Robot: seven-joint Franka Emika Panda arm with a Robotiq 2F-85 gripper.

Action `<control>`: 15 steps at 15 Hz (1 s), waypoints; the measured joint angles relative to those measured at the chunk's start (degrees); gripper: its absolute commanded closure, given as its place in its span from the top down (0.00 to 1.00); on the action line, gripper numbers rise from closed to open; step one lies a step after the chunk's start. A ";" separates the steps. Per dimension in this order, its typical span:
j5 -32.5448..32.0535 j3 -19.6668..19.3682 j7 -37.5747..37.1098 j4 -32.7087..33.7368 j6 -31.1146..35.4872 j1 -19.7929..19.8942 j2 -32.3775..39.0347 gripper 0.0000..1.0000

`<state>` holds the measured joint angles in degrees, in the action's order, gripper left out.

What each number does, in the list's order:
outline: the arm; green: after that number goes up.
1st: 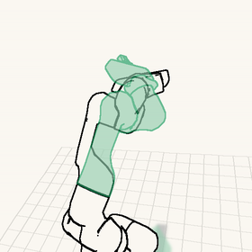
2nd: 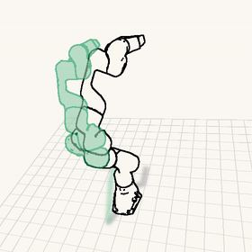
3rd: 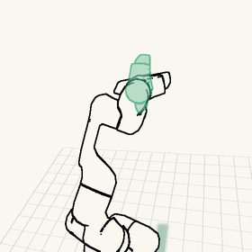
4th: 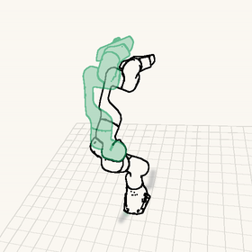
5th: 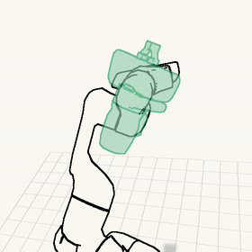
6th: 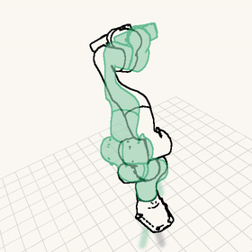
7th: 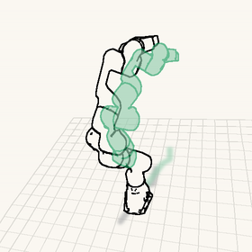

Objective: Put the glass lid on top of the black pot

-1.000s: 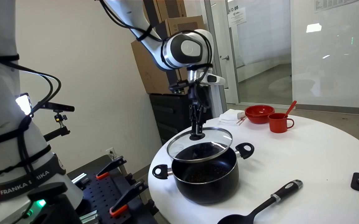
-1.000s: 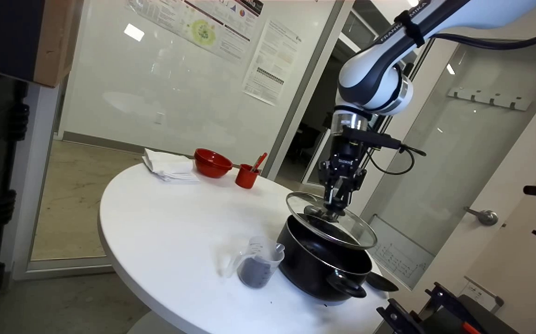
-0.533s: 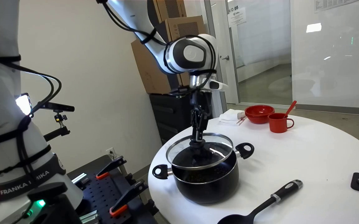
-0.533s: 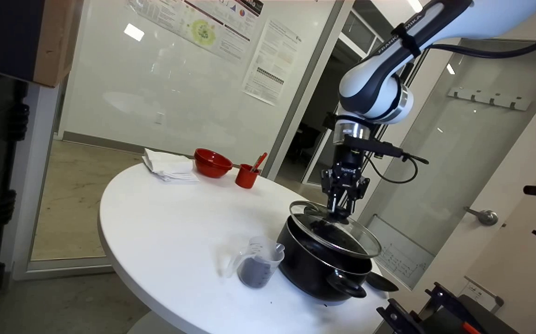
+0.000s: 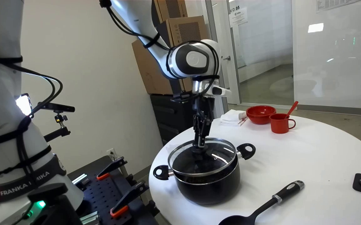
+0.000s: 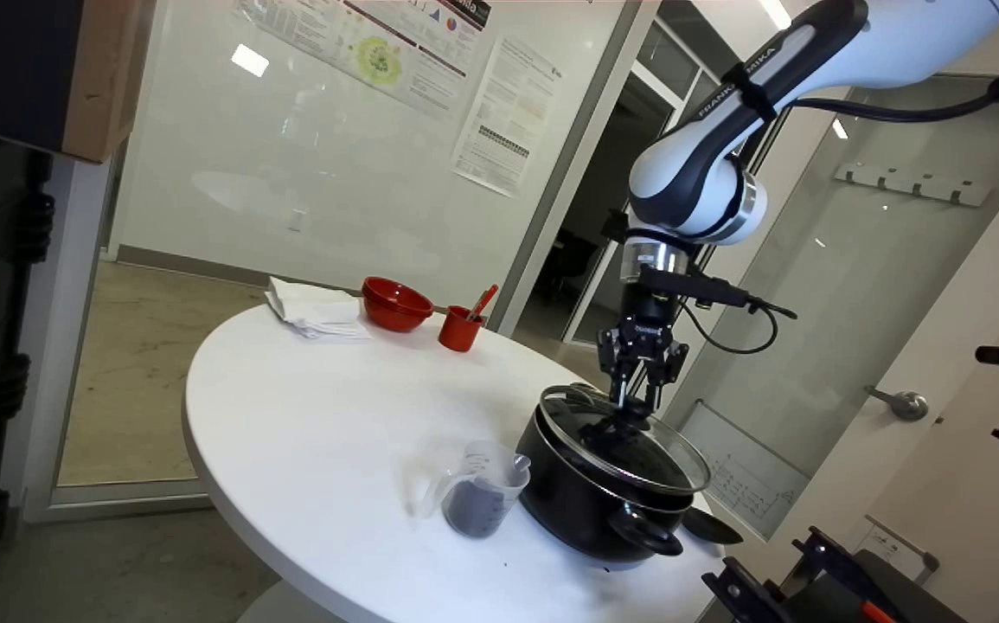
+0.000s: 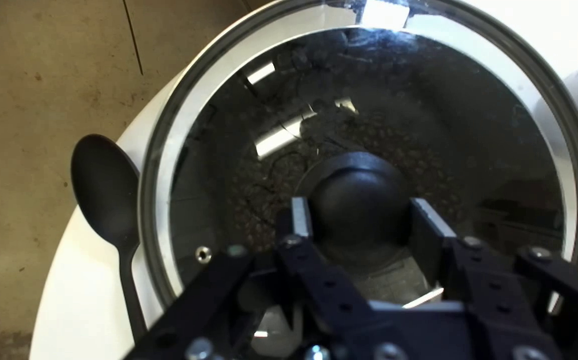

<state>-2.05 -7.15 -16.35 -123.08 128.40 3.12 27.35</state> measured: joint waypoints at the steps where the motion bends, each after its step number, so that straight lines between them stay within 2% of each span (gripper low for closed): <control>1: 0.00 -0.12 0.00 0.00 0.35 0.00 0.21 0.25; 15: -0.07 -0.76 0.32 0.17 4.65 -0.01 2.40 0.25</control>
<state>-2.12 -7.91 -16.03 -122.91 133.05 3.11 29.75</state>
